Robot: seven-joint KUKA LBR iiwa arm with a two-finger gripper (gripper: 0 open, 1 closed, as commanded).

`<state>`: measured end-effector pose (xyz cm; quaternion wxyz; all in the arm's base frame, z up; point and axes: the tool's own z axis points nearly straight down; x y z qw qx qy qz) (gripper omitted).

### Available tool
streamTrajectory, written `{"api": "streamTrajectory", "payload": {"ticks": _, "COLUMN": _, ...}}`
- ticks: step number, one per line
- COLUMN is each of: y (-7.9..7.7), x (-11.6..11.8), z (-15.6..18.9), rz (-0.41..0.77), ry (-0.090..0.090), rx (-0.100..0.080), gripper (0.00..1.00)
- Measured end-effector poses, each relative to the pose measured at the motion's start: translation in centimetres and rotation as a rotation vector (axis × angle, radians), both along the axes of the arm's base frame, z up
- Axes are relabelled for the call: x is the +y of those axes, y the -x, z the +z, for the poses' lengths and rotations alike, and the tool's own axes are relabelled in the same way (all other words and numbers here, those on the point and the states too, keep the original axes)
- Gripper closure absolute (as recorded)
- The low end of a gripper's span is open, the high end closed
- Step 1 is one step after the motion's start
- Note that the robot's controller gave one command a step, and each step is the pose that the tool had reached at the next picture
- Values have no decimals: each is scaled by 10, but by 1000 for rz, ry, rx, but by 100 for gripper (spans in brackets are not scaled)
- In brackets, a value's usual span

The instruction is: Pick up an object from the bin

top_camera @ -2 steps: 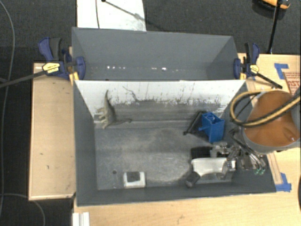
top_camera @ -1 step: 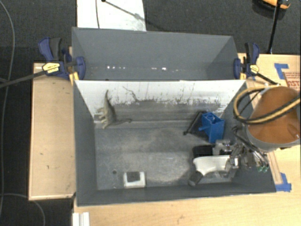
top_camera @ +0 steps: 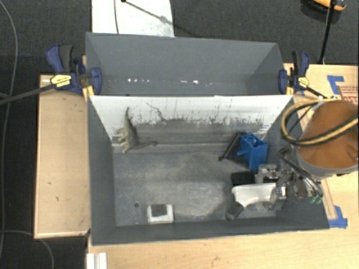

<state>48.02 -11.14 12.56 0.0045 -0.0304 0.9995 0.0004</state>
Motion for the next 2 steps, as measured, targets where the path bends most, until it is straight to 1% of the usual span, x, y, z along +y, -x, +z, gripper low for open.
{"api": "streamTrajectory", "payload": {"ticks": 2, "y": 1, "x": 0, "z": 24, "rz": 2, "ry": -1, "rx": 2, "gripper": 100}}
